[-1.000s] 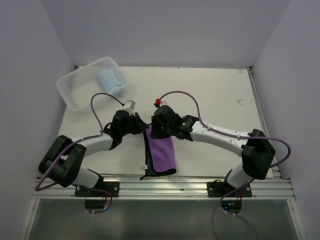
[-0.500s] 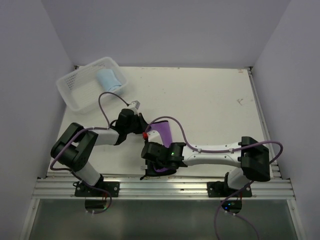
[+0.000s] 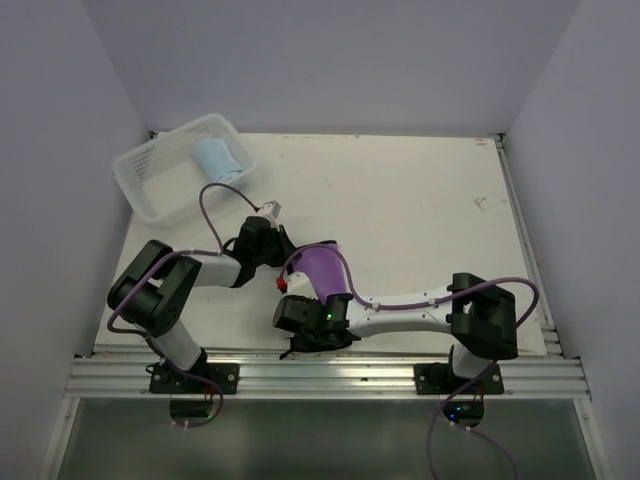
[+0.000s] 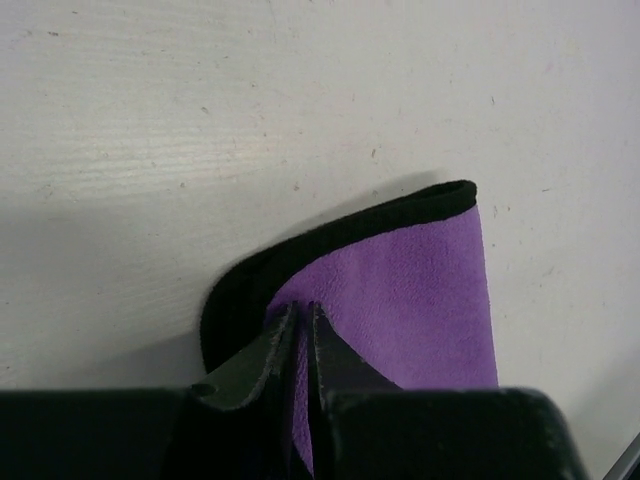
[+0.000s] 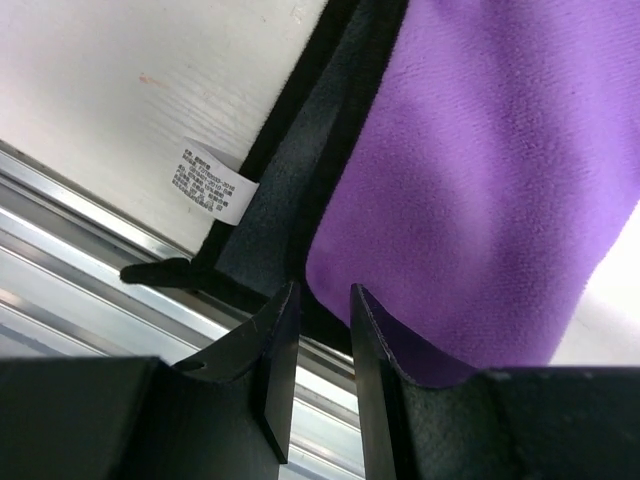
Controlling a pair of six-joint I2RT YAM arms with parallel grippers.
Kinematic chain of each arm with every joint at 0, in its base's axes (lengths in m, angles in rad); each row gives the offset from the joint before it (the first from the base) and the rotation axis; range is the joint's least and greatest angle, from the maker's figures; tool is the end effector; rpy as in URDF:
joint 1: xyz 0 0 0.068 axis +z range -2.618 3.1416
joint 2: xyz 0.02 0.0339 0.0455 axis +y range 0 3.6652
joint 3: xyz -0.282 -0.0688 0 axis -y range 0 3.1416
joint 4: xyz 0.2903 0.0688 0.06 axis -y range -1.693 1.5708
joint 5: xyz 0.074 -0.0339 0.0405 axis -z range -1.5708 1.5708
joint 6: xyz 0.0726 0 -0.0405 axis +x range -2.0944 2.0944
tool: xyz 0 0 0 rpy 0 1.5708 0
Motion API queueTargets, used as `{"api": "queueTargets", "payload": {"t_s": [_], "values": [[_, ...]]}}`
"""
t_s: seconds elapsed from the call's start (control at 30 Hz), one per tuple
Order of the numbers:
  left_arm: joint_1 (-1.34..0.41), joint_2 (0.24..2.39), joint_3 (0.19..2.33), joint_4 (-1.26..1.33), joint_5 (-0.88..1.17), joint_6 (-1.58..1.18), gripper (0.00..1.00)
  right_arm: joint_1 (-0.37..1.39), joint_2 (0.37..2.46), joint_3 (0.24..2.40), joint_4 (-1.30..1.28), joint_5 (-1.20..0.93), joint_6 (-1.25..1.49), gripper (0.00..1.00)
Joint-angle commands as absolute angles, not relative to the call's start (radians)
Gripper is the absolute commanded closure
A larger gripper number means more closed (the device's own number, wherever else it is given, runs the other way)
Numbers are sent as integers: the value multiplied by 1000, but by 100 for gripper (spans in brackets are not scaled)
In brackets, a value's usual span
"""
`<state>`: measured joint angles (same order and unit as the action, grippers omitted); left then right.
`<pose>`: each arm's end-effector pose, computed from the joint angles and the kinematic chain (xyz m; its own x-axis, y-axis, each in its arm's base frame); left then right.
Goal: Roll the towels
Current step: Fold the towel
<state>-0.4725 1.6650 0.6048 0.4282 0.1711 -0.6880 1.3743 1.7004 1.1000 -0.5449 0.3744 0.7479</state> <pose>0.3133 -0.1740 0.0843 -0.7688 -0.3098 -0.5594 0.1069 0.8003 -0.5900 0.1019 0.3757 0.1497 -0.7311 -0.4306 -0.5292 -0.5267 0.8493 0.0365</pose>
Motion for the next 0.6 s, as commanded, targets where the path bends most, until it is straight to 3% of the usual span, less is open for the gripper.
{"api": "queueTargets", "payload": {"t_s": [0.0,0.57], "values": [[-471,1680,646,451,130,-664,89,1378,1716,1124,-502,368,750,69],[-471,1741,696,448,77,-709,93,1379,1822,1180,-511,388,721,73]]}}
